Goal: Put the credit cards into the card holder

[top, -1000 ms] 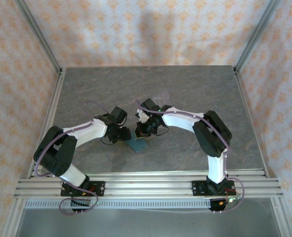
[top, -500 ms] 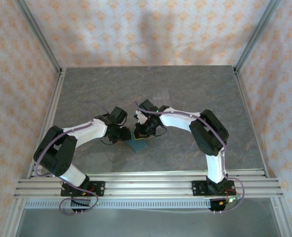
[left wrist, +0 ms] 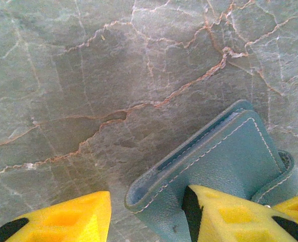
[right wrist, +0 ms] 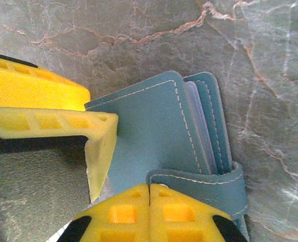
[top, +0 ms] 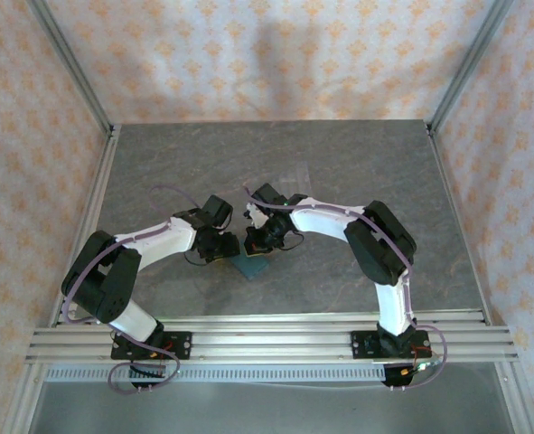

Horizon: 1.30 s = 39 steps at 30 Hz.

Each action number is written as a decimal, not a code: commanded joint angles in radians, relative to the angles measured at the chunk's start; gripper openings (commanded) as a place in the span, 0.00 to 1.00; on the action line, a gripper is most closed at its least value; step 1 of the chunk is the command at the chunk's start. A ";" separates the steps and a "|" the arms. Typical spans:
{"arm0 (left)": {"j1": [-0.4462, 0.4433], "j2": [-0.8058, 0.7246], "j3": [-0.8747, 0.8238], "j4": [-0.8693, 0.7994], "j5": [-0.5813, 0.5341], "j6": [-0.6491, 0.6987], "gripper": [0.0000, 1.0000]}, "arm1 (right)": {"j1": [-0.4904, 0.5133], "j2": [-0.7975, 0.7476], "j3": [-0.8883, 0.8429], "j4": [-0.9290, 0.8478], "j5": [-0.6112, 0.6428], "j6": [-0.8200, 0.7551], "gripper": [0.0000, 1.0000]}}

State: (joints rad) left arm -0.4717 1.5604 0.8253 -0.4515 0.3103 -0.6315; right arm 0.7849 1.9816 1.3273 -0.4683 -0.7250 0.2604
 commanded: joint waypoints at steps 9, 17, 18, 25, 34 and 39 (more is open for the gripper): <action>-0.015 0.015 0.005 -0.022 -0.010 -0.016 0.45 | 0.050 0.057 -0.045 -0.045 0.173 0.021 0.00; -0.014 0.001 0.049 -0.062 -0.029 -0.013 0.45 | 0.064 0.044 -0.092 -0.036 0.220 0.029 0.00; -0.010 -0.002 0.055 -0.068 -0.032 -0.013 0.45 | 0.065 0.036 -0.108 -0.017 0.213 0.036 0.00; 0.046 -0.119 0.131 -0.173 -0.126 -0.002 0.52 | 0.063 -0.012 0.011 0.001 0.260 0.013 0.13; 0.084 -0.454 0.196 -0.313 -0.696 -0.014 0.99 | 0.019 -0.118 0.189 0.109 0.354 0.016 0.74; 0.086 -0.559 0.141 -0.265 -0.960 0.012 0.99 | -0.050 -0.344 0.049 0.207 0.588 0.024 0.99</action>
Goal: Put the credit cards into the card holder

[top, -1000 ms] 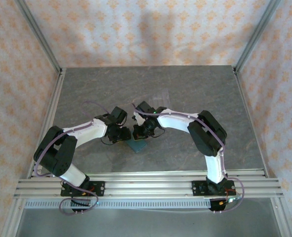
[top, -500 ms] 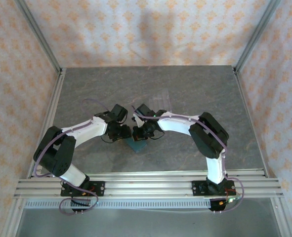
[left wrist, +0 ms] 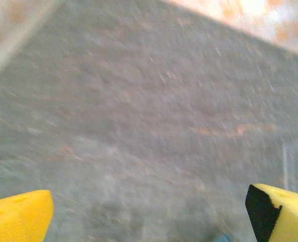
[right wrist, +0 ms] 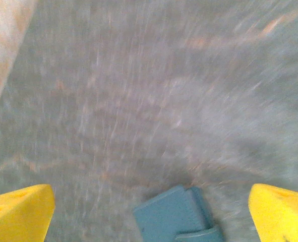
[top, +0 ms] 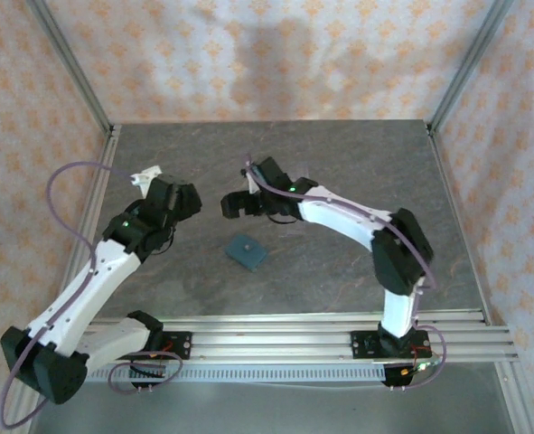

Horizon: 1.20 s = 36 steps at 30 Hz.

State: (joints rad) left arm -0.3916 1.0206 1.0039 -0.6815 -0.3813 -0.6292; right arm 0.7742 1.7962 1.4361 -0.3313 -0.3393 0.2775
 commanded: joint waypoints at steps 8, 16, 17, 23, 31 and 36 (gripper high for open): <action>0.029 0.007 -0.344 0.518 -0.472 0.371 0.99 | -0.199 -0.552 -0.497 0.240 0.938 -0.081 0.99; 0.184 0.203 -0.508 1.005 -0.305 0.542 1.00 | -0.432 -0.638 -0.897 0.722 0.927 -0.188 0.99; 0.209 0.231 -0.524 1.059 -0.267 0.553 1.00 | -0.453 -0.621 -0.954 0.823 0.916 -0.206 0.99; 0.302 0.348 -0.606 1.356 -0.070 0.532 1.00 | -0.499 -0.482 -1.003 1.060 0.928 -0.330 1.00; 0.310 0.433 -0.547 1.343 0.024 0.572 1.00 | -0.563 -0.515 -0.979 0.869 0.824 -0.321 1.00; 0.322 0.439 -0.545 1.340 0.088 0.579 1.00 | -0.623 -0.455 -1.062 1.022 0.660 -0.326 0.99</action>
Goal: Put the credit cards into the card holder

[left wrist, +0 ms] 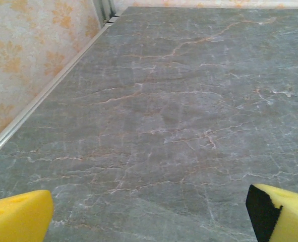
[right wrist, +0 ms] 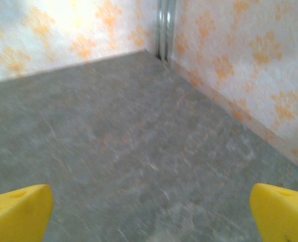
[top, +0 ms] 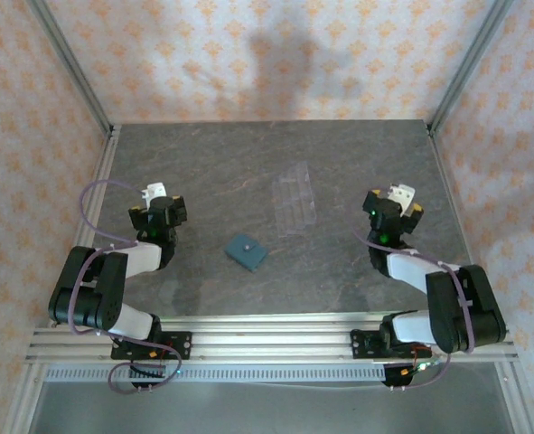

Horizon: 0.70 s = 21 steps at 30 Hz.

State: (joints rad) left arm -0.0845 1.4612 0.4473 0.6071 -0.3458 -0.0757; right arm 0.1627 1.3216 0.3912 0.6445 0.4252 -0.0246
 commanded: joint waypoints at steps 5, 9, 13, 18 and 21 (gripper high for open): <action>0.017 0.029 -0.031 0.149 0.090 0.043 1.00 | -0.028 0.263 -0.133 0.543 -0.132 -0.075 1.00; 0.015 0.029 -0.033 0.151 0.090 0.045 1.00 | -0.060 0.226 -0.018 0.267 -0.118 -0.014 1.00; 0.008 0.031 -0.029 0.150 0.091 0.056 1.00 | -0.089 0.228 -0.020 0.279 -0.171 -0.001 1.00; 0.017 0.036 -0.020 0.135 0.169 0.075 1.00 | -0.079 0.231 -0.024 0.290 -0.159 -0.013 0.99; 0.020 0.036 -0.025 0.144 0.171 0.076 1.00 | -0.063 0.233 -0.030 0.311 -0.148 -0.032 0.99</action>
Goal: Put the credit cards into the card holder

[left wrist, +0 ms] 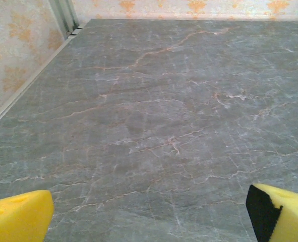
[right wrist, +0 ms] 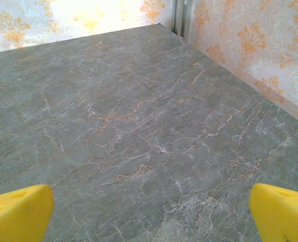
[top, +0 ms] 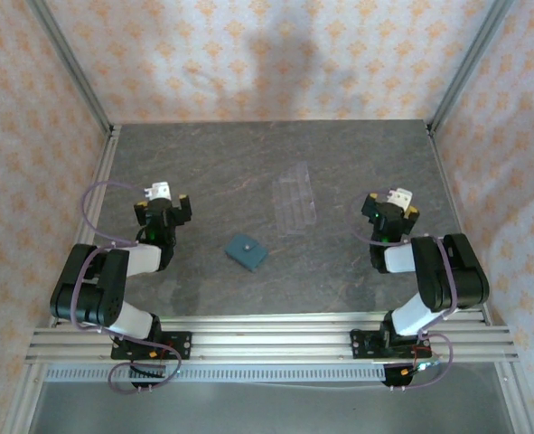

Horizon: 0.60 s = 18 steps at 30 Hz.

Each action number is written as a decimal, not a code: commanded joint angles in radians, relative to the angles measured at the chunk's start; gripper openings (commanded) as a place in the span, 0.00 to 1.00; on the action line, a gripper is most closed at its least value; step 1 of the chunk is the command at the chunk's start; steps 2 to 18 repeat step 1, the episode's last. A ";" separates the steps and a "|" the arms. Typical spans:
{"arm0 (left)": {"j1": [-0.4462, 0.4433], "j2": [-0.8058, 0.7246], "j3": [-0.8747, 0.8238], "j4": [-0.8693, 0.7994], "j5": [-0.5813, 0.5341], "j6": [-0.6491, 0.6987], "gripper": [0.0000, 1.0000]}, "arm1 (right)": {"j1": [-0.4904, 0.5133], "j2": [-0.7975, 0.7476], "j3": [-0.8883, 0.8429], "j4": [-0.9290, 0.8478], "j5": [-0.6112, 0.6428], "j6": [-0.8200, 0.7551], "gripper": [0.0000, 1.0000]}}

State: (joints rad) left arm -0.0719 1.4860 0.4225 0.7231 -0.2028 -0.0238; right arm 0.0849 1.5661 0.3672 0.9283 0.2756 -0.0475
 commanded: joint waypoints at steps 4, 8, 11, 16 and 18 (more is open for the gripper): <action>0.008 0.011 0.001 0.026 0.030 0.024 1.00 | 0.016 -0.011 -0.011 0.035 0.000 -0.012 0.99; 0.008 0.011 0.001 0.026 0.030 0.024 1.00 | 0.016 -0.011 -0.011 0.035 0.000 -0.012 0.99; 0.008 0.011 0.001 0.026 0.030 0.024 1.00 | 0.016 -0.011 -0.011 0.035 0.000 -0.012 0.99; 0.008 0.011 0.001 0.026 0.030 0.024 1.00 | 0.016 -0.011 -0.011 0.035 0.000 -0.012 0.99; 0.008 0.011 0.001 0.026 0.030 0.024 1.00 | 0.016 -0.011 -0.011 0.035 0.000 -0.012 0.99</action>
